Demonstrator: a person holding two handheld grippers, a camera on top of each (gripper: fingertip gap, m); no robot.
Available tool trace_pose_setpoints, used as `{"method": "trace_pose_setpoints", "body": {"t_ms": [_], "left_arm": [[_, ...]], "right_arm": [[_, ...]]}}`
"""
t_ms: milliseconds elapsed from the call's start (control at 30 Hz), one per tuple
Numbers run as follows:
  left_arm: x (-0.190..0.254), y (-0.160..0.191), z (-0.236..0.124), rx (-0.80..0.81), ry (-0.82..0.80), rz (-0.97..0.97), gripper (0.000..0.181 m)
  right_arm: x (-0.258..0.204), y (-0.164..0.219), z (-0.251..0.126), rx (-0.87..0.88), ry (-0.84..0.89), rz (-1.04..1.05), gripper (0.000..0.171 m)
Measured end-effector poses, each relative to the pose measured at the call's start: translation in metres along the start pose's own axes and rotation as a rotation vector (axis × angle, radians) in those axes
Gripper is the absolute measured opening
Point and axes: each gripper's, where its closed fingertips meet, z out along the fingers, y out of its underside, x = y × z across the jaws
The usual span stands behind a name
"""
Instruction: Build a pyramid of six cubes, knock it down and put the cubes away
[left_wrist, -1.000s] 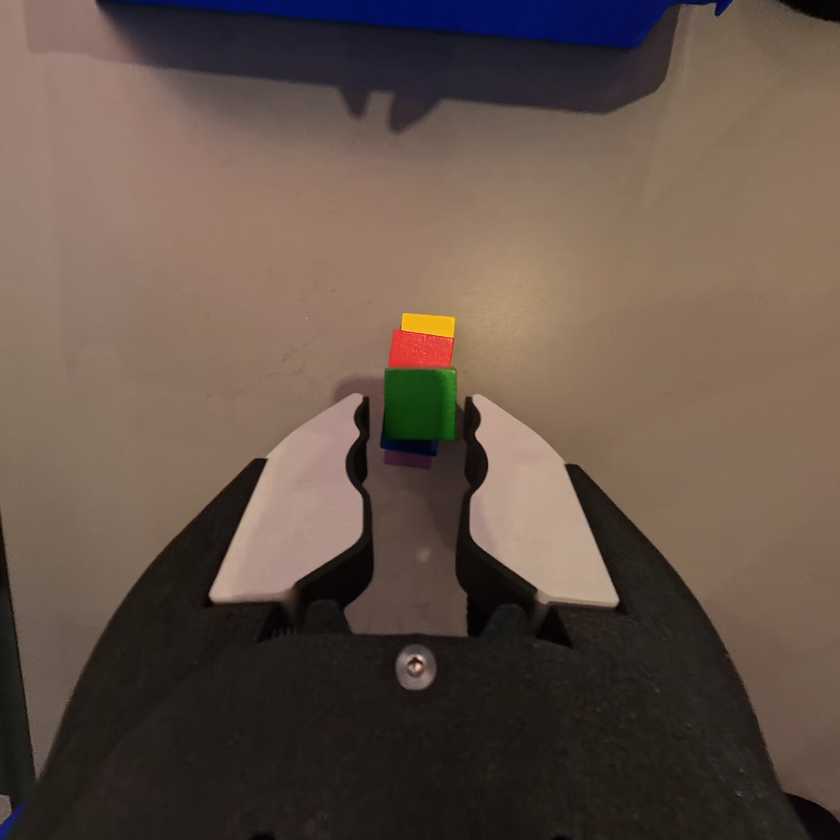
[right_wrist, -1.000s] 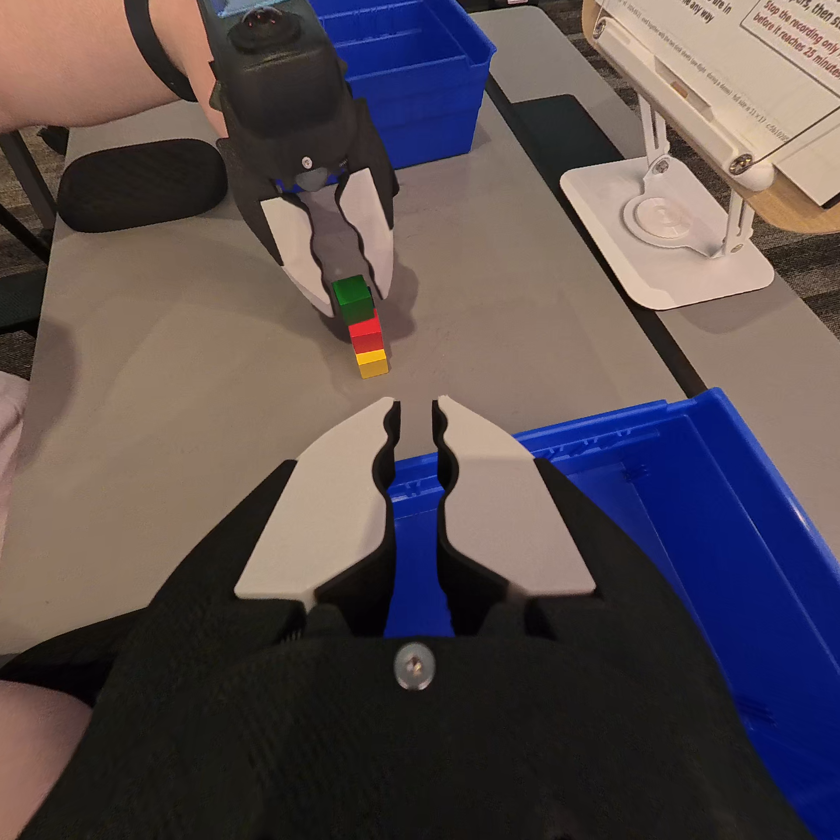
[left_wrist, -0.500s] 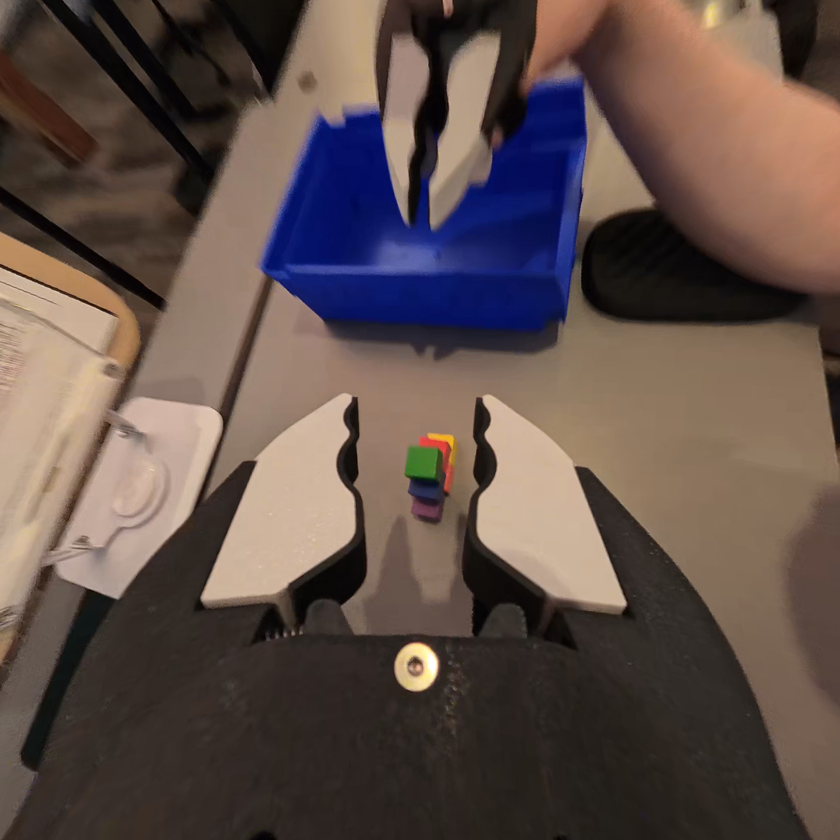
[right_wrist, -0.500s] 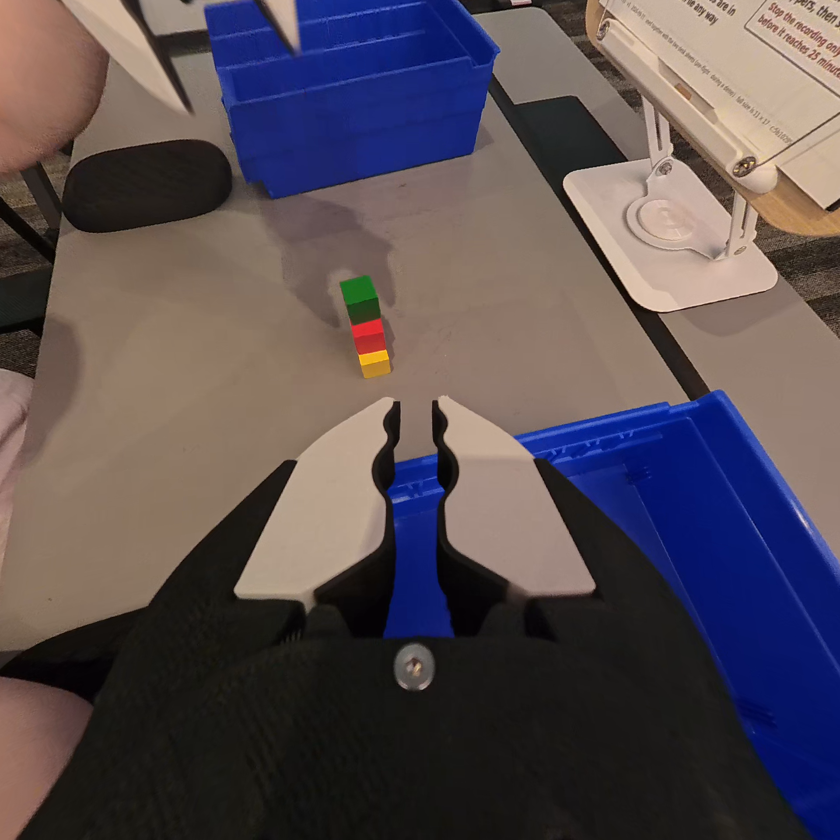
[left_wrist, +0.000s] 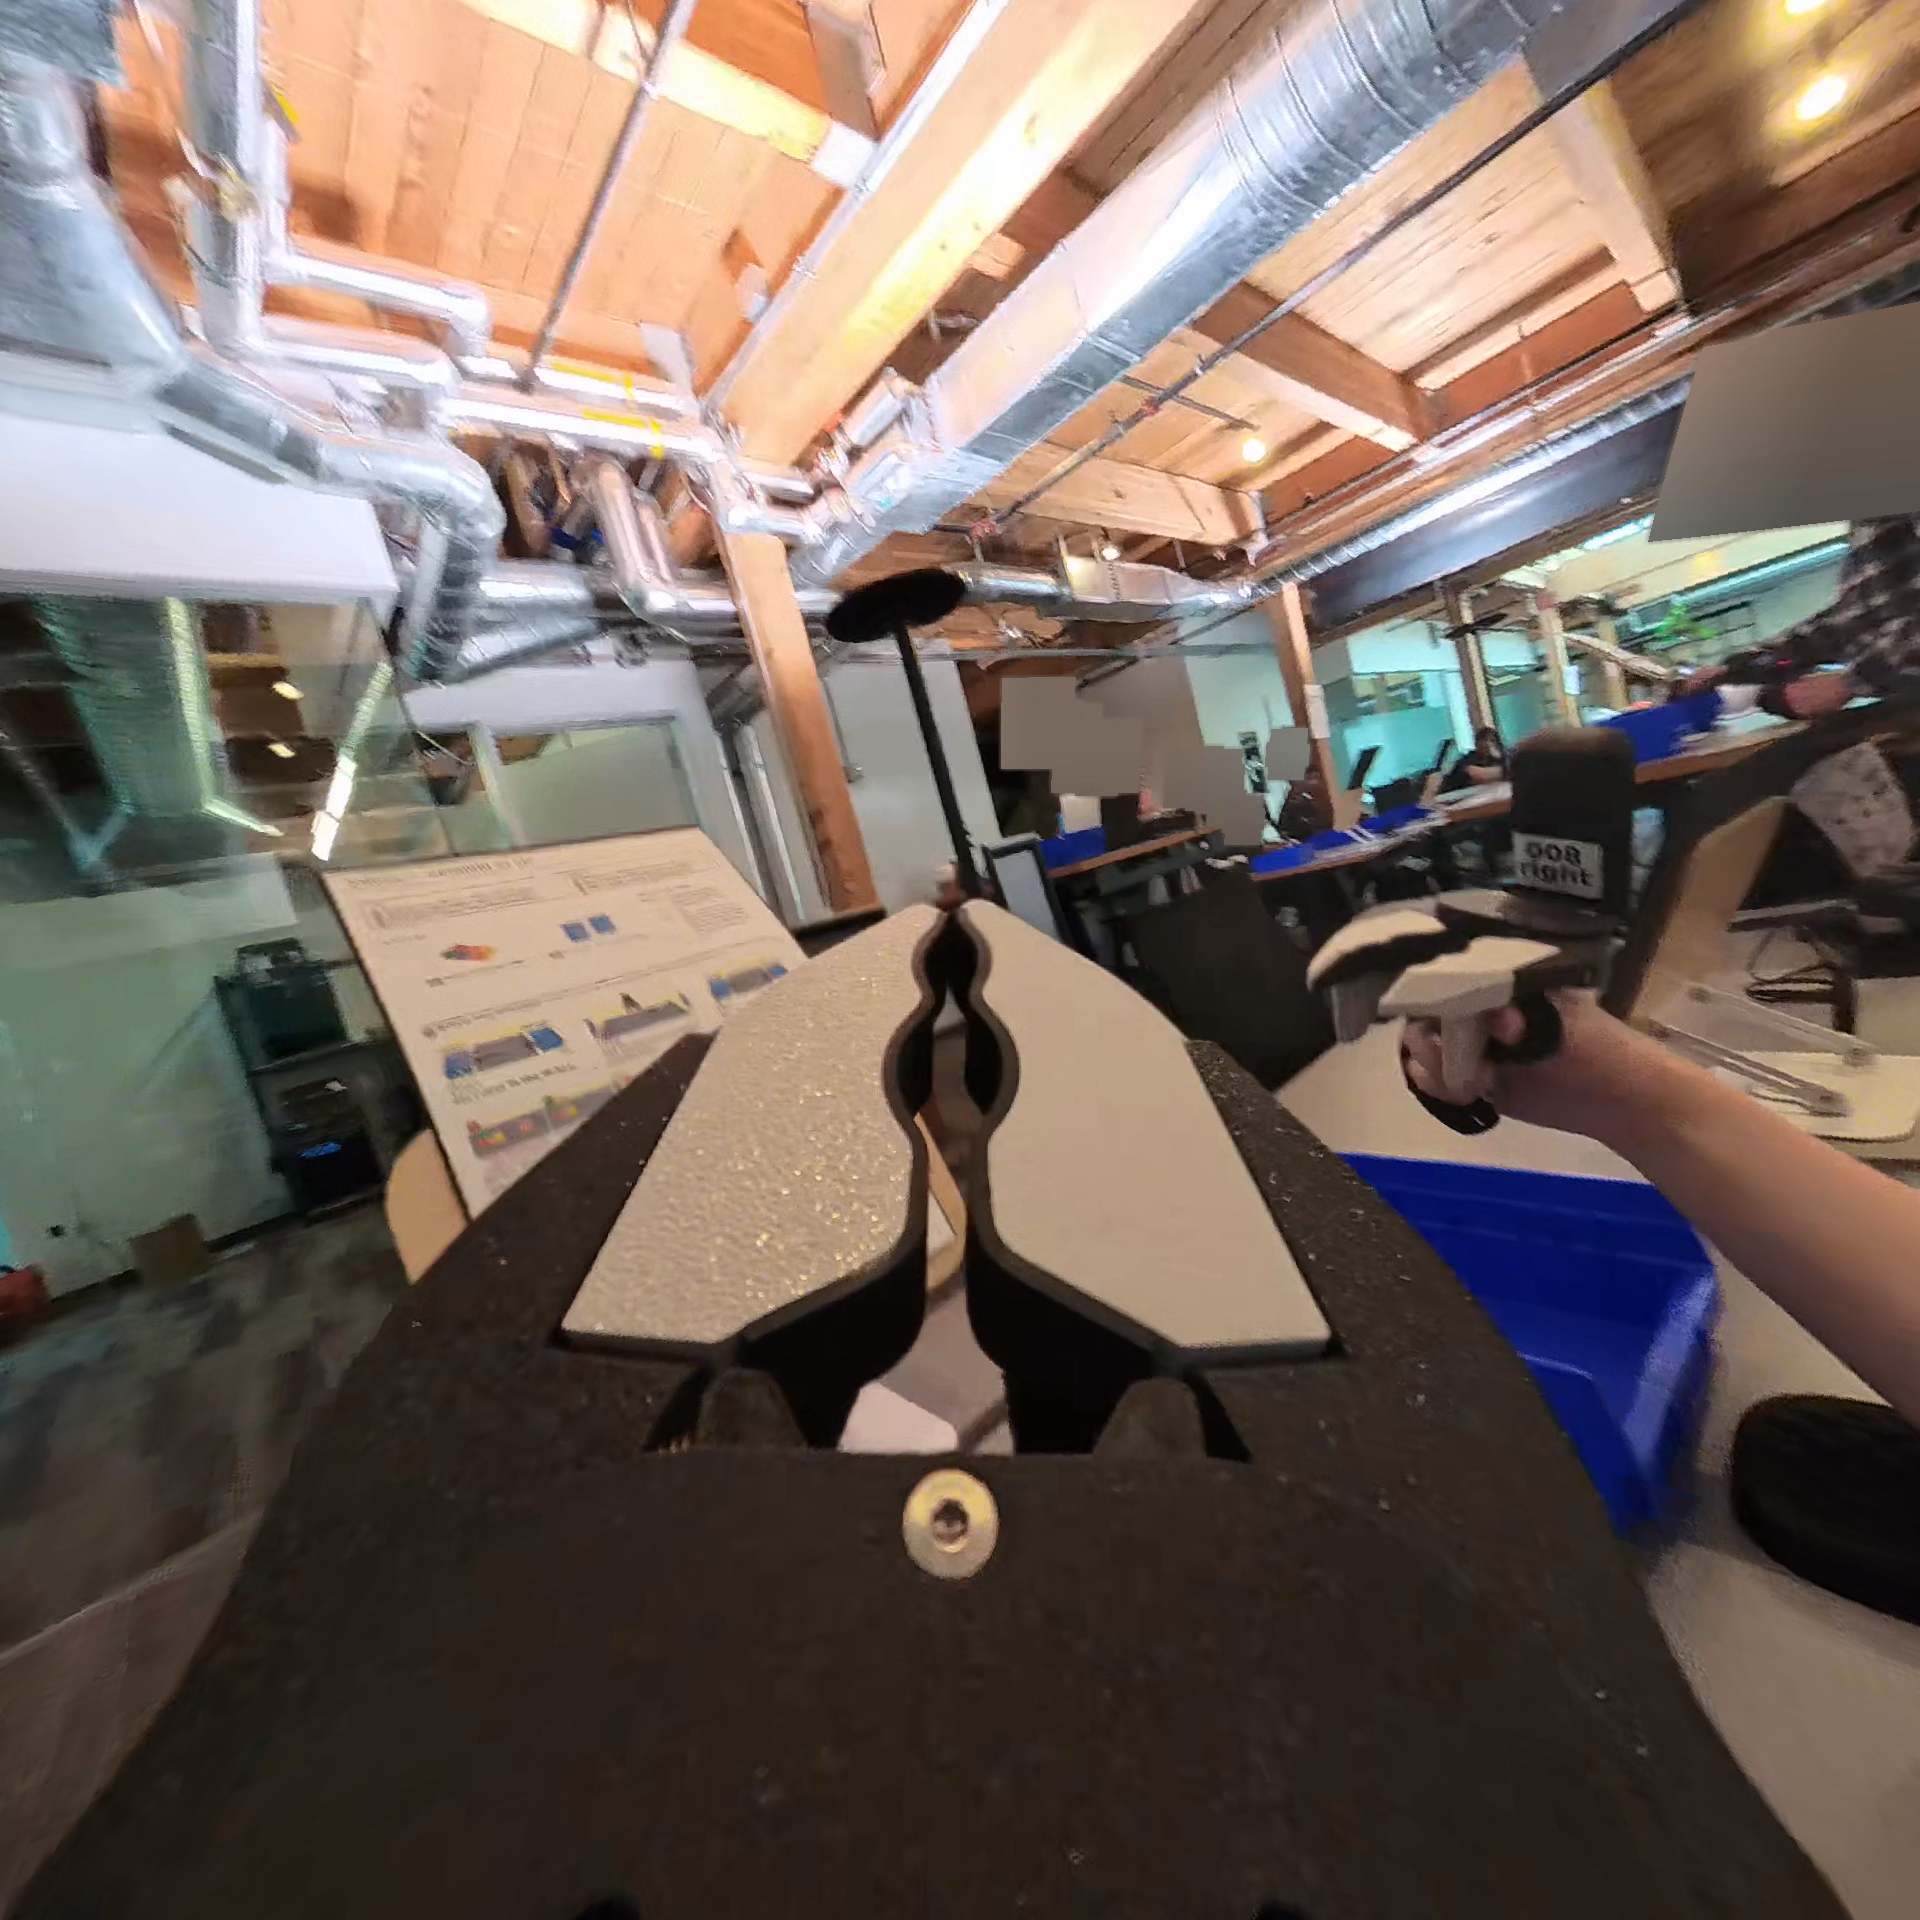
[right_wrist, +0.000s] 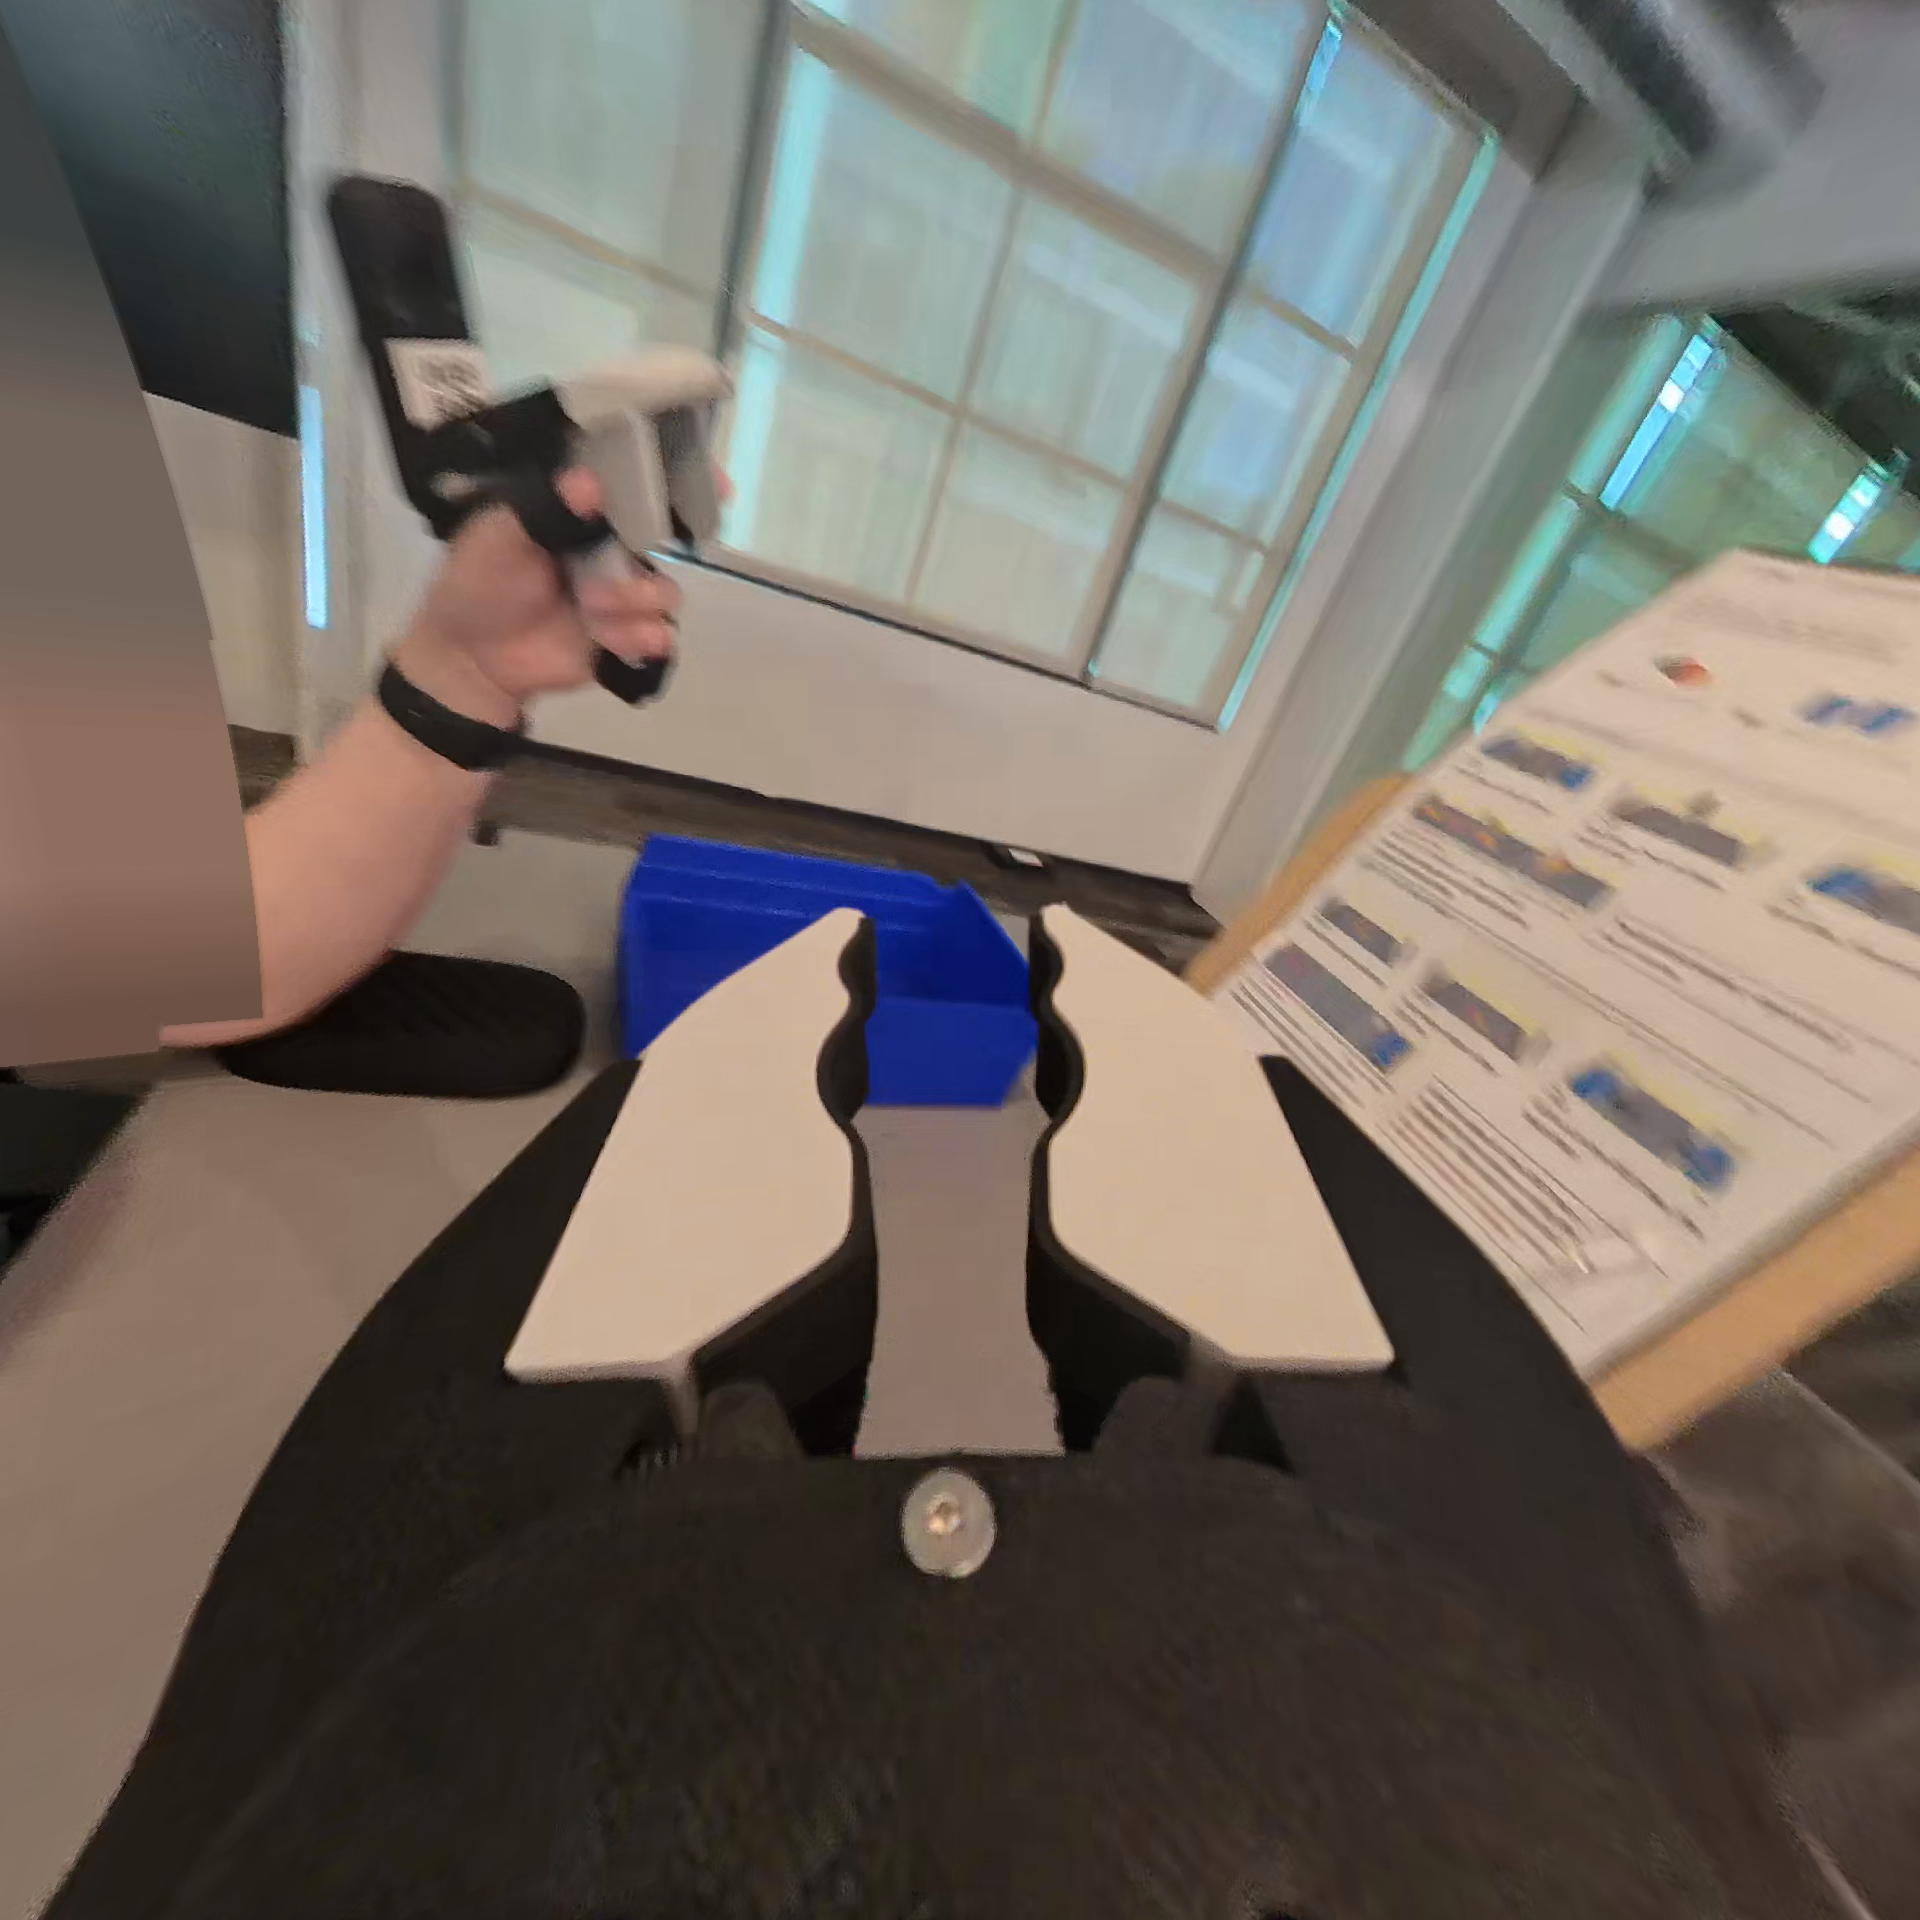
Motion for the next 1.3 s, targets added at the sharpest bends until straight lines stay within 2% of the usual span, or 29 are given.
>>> {"method": "trace_pose_setpoints", "body": {"t_ms": [67,133,167,300,400,567,667,800,967,1067,1133,1200,1300], "left_arm": [[-0.005,0.006,-0.006,-0.036,0.013,-0.05,0.0],[-0.012,0.006,-0.011,-0.02,-0.012,-0.054,0.0],[-0.015,0.007,-0.013,-0.029,-0.022,-0.052,0.0],[-0.021,0.01,-0.016,-0.069,-0.038,-0.054,0.0],[-0.022,0.011,-0.017,-0.071,-0.047,-0.054,0.0],[-0.023,0.015,-0.017,-0.093,-0.044,-0.064,0.0],[-0.022,0.014,-0.018,-0.09,-0.031,-0.078,0.0],[-0.02,0.015,-0.018,-0.102,-0.019,-0.076,0.0],[-0.018,0.021,-0.015,-0.121,-0.004,-0.078,0.0],[-0.015,0.024,-0.012,-0.131,0.007,-0.08,0.0],[-0.012,0.026,-0.01,-0.138,0.017,-0.081,0.0],[-0.01,0.031,-0.007,-0.153,0.022,-0.074,0.0],[-0.006,0.036,-0.003,-0.168,0.033,-0.074,0.0]], "right_arm": [[-0.028,-0.011,0.017,0.013,-0.069,-0.039,0.028],[-0.06,-0.004,0.035,-0.055,-0.163,-0.106,0.005],[-0.075,0.007,0.044,-0.121,-0.218,-0.13,0.0],[-0.118,0.08,0.069,-0.498,-0.382,-0.191,0.001],[-0.145,0.148,0.068,-0.804,-0.533,-0.097,0.001],[-0.176,0.242,0.046,-1.183,-0.728,-0.055,0.001],[-0.183,0.267,0.033,-1.255,-0.796,0.005,0.001],[-0.177,0.281,0.026,-1.305,-0.781,0.032,0.001],[-0.158,0.293,0.03,-1.346,-0.676,0.029,0.001],[-0.129,0.304,0.032,-1.398,-0.515,0.015,0.001],[-0.095,0.312,0.037,-1.424,-0.335,-0.04,0.001],[-0.051,0.313,0.047,-1.398,-0.077,-0.103,0.001],[0.011,0.284,0.055,-1.256,0.278,-0.18,0.001]]}}
